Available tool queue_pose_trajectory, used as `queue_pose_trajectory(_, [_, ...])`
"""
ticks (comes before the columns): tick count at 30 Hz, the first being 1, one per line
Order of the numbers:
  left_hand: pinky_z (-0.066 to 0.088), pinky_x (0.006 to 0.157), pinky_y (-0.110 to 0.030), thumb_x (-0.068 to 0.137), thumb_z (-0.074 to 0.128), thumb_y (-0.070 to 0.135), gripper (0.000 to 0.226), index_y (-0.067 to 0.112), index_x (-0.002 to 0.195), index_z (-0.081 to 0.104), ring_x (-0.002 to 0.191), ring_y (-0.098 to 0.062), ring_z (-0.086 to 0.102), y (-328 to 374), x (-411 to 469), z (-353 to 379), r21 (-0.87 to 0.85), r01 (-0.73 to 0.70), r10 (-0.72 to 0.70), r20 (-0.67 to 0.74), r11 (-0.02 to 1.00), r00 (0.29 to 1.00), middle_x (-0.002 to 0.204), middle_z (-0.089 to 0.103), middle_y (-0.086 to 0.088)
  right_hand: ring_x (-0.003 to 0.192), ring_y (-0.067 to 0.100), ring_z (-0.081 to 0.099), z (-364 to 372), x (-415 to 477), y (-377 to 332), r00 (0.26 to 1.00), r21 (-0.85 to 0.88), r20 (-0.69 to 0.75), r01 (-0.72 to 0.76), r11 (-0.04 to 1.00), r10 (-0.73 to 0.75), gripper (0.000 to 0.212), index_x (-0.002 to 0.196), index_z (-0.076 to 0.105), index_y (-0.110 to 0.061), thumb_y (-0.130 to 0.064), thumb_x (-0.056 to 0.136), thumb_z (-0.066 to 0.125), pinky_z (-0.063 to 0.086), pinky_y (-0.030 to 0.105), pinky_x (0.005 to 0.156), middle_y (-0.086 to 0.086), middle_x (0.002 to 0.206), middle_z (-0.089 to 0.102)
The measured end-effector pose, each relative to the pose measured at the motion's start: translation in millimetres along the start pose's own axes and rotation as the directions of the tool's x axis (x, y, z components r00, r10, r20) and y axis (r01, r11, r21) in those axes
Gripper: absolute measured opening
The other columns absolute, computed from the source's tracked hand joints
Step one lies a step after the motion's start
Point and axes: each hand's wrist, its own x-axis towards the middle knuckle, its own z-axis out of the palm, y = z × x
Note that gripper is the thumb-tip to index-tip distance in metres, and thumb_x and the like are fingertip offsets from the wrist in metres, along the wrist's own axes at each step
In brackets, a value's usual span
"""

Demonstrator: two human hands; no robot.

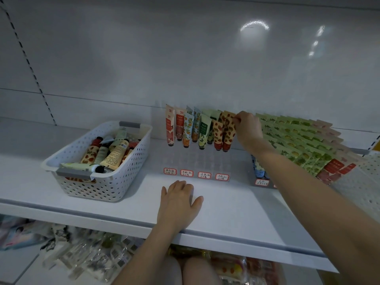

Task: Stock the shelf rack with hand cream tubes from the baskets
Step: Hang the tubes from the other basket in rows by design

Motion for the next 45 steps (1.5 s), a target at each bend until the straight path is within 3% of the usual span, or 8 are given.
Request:
queue_pose_trajectory(8, [0.029, 0.11, -0.041, 0.092, 0.037, 0.049, 0.039, 0.022, 0.114, 0.053, 0.118, -0.011, 0.043, 0.1, 0.4, 0.7, 0.016, 0.004, -0.004, 0.005, 1.0, 1.0, 0.123, 0.051, 0.007, 0.073, 0.023, 0.052, -5.6, -1.1, 0.7, 0.999, 0.055, 0.046, 0.016, 0.998, -0.019, 0.026, 0.099, 0.061, 0.006, -0.009, 0.098, 0.04, 0.038, 0.027, 0.061, 0.021, 0.094, 0.064])
queue_pose_trajectory(15, [0.026, 0.111, -0.04, 0.093, 0.036, 0.049, 0.039, 0.022, 0.116, 0.052, 0.121, -0.011, 0.042, 1.0, 0.1, -1.7, 0.021, 0.004, -0.004, 0.022, 1.0, 1.0, 0.125, 0.05, 0.007, 0.084, 0.033, 0.062, -15.7, -1.2, -0.4, 0.998, 0.058, 0.039, 0.044, 0.997, -0.046, 0.025, 0.101, 0.062, 0.003, -0.01, 0.097, 0.041, 0.051, 0.037, 0.07, 0.019, 0.094, 0.065])
queue_pose_trajectory(19, [0.027, 0.111, -0.039, 0.093, 0.036, 0.049, 0.039, 0.022, 0.116, 0.052, 0.12, -0.011, 0.042, 0.4, -0.2, -1.8, 0.027, 0.002, -0.003, 0.023, 1.0, 1.0, 0.125, 0.05, 0.007, 0.094, 0.03, 0.057, -19.2, -4.1, -3.3, 0.969, 0.049, -0.123, 0.221, 0.974, -0.214, 0.023, 0.097, 0.068, -0.001, -0.015, 0.094, 0.049, 0.042, 0.03, 0.078, 0.015, 0.098, 0.065])
queue_pose_trajectory(22, [0.027, 0.111, -0.039, 0.093, 0.036, 0.049, 0.04, 0.022, 0.118, 0.052, 0.121, -0.011, 0.041, 0.2, -0.3, -1.4, 0.025, 0.002, -0.003, 0.021, 1.0, 1.0, 0.127, 0.049, 0.007, 0.098, 0.03, 0.053, -11.9, -4.8, -11.2, 0.943, -0.046, -0.079, 0.321, 0.946, -0.324, 0.023, 0.091, 0.071, -0.007, -0.023, 0.091, 0.054, 0.037, 0.029, 0.084, 0.011, 0.095, 0.065])
queue_pose_trajectory(27, [0.03, 0.107, -0.037, 0.092, 0.036, 0.049, 0.039, 0.022, 0.115, 0.052, 0.118, -0.011, 0.042, 0.2, 0.5, -1.0, 0.026, -0.003, 0.003, 0.01, 1.0, 1.0, 0.123, 0.05, 0.007, 0.099, 0.03, 0.05, -6.6, -2.7, -11.8, 0.968, -0.133, -0.025, 0.246, 0.96, -0.251, 0.021, 0.09, 0.07, -0.006, -0.019, 0.09, 0.053, 0.038, 0.03, 0.084, 0.012, 0.097, 0.06])
queue_pose_trajectory(45, [0.027, 0.111, -0.04, 0.093, 0.037, 0.048, 0.039, 0.021, 0.116, 0.053, 0.121, -0.012, 0.042, 0.8, -0.1, -0.3, 0.011, -0.011, 0.011, -0.017, 1.0, 1.0, 0.124, 0.05, 0.007, 0.101, 0.031, 0.051, -8.3, -2.2, -5.8, 0.988, -0.079, -0.04, 0.143, 0.987, -0.147, 0.024, 0.094, 0.07, -0.002, -0.016, 0.093, 0.051, 0.039, 0.03, 0.078, 0.016, 0.099, 0.062])
